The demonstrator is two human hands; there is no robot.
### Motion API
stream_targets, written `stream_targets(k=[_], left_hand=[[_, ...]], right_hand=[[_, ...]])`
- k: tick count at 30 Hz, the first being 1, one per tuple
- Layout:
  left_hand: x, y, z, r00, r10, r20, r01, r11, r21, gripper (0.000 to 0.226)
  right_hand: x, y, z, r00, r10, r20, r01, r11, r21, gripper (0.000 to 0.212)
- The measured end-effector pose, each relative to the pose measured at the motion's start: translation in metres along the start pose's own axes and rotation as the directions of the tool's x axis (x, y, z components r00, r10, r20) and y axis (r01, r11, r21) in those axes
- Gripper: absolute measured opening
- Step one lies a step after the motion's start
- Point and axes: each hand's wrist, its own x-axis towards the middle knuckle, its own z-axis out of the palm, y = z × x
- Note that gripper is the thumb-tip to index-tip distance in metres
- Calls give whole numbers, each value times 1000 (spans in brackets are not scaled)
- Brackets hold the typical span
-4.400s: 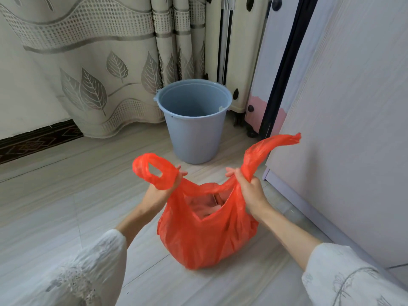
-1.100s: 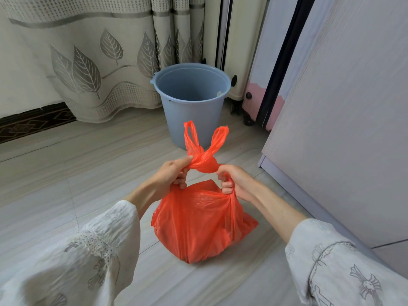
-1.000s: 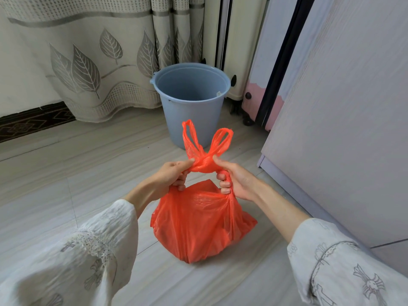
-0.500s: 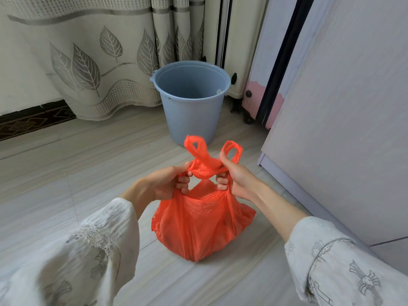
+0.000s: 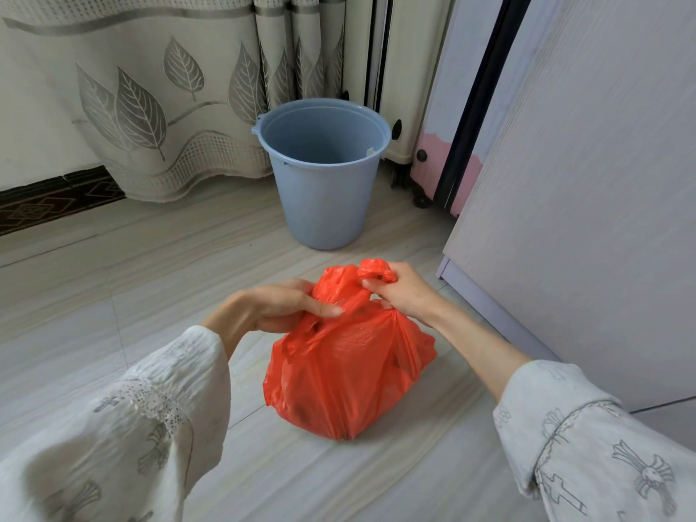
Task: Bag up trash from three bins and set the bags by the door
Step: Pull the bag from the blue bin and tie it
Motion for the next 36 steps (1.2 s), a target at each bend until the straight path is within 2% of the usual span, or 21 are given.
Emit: stream_targets(k=[2,5,9,11,13,16,17,22,24,26,29,31,33,36], left_hand=[[2,3,6,986,38,-161,-23,995,96,23],[7,5,8,911,174,-373,-72,960,271,11],[10,7,9,776,325,-540,-55,889,456,22],[10,7,8,773,318,-549,-52,894,445,29],[8,7,5,809,247,-533,-39,928,371,30],[5,7,3,869,112,-483,-22,982,188,16],[4,7,2,875,93,-474,-30,990,138,19],[1,11,5,874,143,-465,-146,989,30,21],[-1,15,9,879,177,-443,-222,974,-53,36],[-3,19,9,846,219,-486,-365,902,-229,51],[-7,25,2,753,274,-598,-567,731,-380,53],[-9,26,0,734,278,-619,-609,672,-420,45],[-7,27,-2,726,248,-642,-630,615,-474,33],[-4,34,2,697,237,-676,-700,431,-570,21]], right_hand=[[0,0,0,998,-18,-52,17,1000,-13,21],[0,0,-1,995,-17,-99,21,999,40,29],[1,-1,-2,995,-27,-99,34,997,73,14],[1,-2,-3,993,-31,-117,41,995,90,17],[-1,-3,-5,991,-38,-125,51,993,102,20],[0,-3,-7,991,-42,-127,56,993,108,19],[0,-3,-8,991,-39,-127,55,991,120,18],[0,-2,-14,994,-18,-110,42,976,215,14],[0,-1,-16,995,-13,-103,38,969,243,17],[0,0,-18,996,-9,-86,34,957,288,19],[-1,-1,-21,999,13,-49,7,922,388,23],[-1,-5,-20,997,41,-66,-7,892,451,30],[2,-11,-17,985,88,-148,3,850,527,36],[10,-24,-16,947,199,-253,38,711,702,43]])
